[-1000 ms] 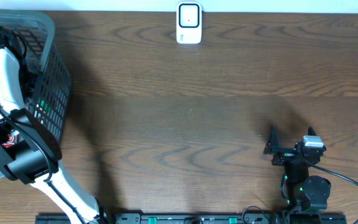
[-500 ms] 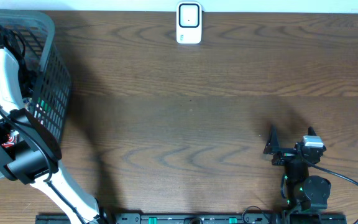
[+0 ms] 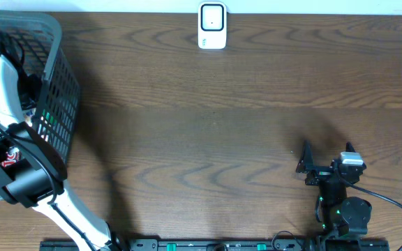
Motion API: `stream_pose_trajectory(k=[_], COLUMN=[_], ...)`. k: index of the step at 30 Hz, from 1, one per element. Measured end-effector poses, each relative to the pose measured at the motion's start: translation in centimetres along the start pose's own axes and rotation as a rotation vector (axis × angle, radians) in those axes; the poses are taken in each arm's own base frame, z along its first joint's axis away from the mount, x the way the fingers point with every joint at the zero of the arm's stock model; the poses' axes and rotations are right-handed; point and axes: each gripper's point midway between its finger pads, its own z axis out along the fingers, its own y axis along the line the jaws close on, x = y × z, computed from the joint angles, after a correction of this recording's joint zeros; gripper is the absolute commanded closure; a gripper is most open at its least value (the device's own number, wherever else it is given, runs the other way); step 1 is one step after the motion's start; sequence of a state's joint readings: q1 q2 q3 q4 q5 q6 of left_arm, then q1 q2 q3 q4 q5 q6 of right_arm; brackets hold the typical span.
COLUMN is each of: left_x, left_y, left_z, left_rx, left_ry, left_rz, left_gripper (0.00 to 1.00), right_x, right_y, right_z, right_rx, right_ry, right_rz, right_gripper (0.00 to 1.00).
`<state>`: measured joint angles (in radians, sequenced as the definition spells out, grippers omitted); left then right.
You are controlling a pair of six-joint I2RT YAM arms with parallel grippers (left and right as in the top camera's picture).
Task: Scan the item barcode
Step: 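Grasp the green-capped Knorr jar with the left gripper and lift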
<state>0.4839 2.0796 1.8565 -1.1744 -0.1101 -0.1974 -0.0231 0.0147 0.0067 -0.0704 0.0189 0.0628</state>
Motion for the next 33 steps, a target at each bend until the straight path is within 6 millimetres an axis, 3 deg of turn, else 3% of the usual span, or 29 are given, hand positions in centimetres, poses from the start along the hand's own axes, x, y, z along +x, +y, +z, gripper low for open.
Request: stream_pose_trajectory(k=[9,21,23,25,33], left_x=[0.8,2.5,2.5,2.5,2.5], left_y=[3.0,2.4,2.4,2.4,2.4], left_z=[2.7,6.0,6.0,6.0,6.0], left_rx=[0.067,0.109,0.11,0.11,0.11], left_ry=[0.069,0.108,0.107,0.106,0.105], left_rz=[-0.068,-0.056,-0.056,-0.05,-0.05], left_gripper=[0.02,0.01,0.15,0.23,0.29], right_x=[0.0,0.0,0.0,0.0,0.0], right_y=[0.0,0.0,0.0,0.0,0.0], right_z=[0.0,0.0,0.0,0.0,0.0], right_rx=[0.0,0.0,0.0,0.0,0.0], right_ry=[0.0,0.0,0.0,0.0,0.0], right_rz=[0.0,0.0,0.0,0.0,0.0], right_gripper=[0.01,0.01,0.01,0.01,0.01])
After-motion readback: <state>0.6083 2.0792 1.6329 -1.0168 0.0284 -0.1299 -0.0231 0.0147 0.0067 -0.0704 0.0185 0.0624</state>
